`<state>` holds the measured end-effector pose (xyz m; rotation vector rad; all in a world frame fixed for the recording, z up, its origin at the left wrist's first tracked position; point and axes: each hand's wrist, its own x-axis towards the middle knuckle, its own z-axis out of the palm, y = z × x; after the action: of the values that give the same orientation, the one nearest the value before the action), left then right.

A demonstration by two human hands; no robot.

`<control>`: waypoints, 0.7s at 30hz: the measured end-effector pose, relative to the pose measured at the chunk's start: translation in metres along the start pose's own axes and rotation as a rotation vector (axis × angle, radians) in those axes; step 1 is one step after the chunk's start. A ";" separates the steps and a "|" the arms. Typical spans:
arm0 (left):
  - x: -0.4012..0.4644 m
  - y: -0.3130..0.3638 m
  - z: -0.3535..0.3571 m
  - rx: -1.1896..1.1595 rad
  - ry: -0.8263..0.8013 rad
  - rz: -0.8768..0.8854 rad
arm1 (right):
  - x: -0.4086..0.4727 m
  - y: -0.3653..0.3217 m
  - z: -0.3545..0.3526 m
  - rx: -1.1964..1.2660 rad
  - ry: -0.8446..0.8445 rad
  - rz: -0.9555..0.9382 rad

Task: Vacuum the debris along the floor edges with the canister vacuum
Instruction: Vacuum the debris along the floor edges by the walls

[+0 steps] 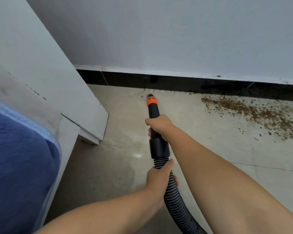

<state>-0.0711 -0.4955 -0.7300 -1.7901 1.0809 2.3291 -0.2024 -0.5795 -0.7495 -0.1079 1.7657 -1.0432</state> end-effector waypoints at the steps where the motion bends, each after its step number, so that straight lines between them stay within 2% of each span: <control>1: 0.000 0.002 -0.003 -0.020 0.028 0.009 | 0.001 -0.003 0.007 -0.018 -0.021 -0.001; 5: 0.004 0.012 -0.006 -0.073 0.103 0.032 | 0.005 -0.017 0.022 -0.065 -0.075 -0.011; 8: 0.008 0.022 -0.002 -0.085 0.092 0.033 | 0.007 -0.026 0.016 -0.064 -0.058 -0.027; 16: 0.007 0.014 0.031 0.167 -0.140 -0.078 | -0.003 0.000 -0.062 0.075 0.152 0.023; 21: 0.009 0.013 0.064 0.162 -0.219 -0.123 | -0.006 0.004 -0.108 0.114 0.269 0.042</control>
<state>-0.1340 -0.4759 -0.7242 -1.4629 1.0597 2.2306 -0.2846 -0.5099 -0.7381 0.1471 1.9338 -1.1675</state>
